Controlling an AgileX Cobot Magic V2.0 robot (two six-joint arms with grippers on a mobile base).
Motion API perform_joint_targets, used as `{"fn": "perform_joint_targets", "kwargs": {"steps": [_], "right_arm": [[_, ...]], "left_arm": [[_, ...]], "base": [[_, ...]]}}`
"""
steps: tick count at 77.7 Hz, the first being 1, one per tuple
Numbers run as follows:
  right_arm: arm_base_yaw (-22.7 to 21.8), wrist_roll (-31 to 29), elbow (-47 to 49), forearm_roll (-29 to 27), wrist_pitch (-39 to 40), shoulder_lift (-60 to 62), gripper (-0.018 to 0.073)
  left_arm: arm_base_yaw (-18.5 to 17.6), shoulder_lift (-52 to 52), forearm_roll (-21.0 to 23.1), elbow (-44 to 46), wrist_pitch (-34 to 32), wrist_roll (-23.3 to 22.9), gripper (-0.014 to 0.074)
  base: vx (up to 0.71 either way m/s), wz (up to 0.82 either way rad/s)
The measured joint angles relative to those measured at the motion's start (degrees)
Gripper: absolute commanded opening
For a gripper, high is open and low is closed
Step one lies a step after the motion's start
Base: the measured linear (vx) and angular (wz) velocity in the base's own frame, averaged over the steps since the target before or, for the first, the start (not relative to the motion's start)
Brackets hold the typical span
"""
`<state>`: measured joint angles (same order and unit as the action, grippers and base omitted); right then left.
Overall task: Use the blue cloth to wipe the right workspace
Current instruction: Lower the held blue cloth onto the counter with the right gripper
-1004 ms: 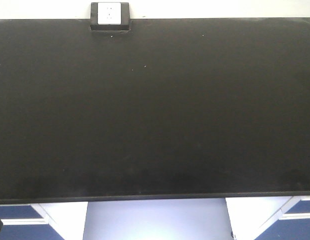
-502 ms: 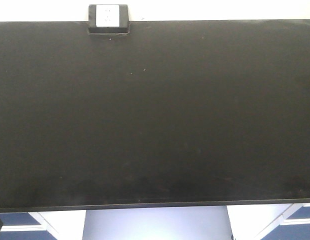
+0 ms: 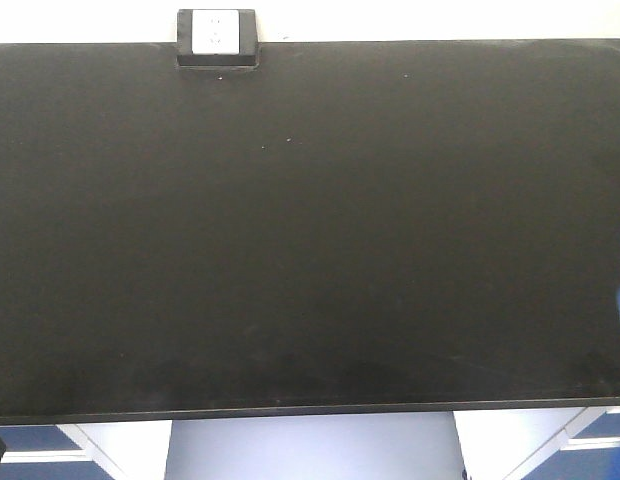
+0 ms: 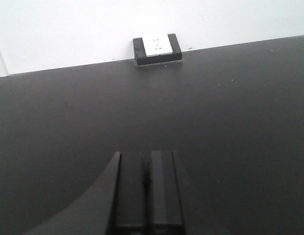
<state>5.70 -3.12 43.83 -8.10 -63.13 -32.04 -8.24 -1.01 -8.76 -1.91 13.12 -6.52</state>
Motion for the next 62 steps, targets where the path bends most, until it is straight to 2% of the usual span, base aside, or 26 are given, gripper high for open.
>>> {"fn": "perform_joint_targets", "kwargs": {"steps": [16,39,50,62], "right_arm": [[0.0,-1.0,0.0,-1.4,18.2,-10.9,-0.0004],[0.0,-9.5,0.0,-2.4,39.2,-39.5,-0.0003],[0.0,-12.0,0.0,-2.8,46.4,-51.8,-0.0001],[0.0,-12.3,0.0,-2.8,49.2,-61.6,-0.0001]], "left_arm": [[0.0,0.0,0.0,0.0,0.0,0.0,-0.0006],[0.0,0.0,0.0,0.0,0.0,0.0,-0.0006],[0.0,0.0,0.0,0.0,0.0,0.0,-0.0006],[0.0,0.0,0.0,0.0,0.0,0.0,-0.0006]], "base": [[0.00,0.00],[0.00,0.00],[0.00,0.00],[0.00,0.00]]}}
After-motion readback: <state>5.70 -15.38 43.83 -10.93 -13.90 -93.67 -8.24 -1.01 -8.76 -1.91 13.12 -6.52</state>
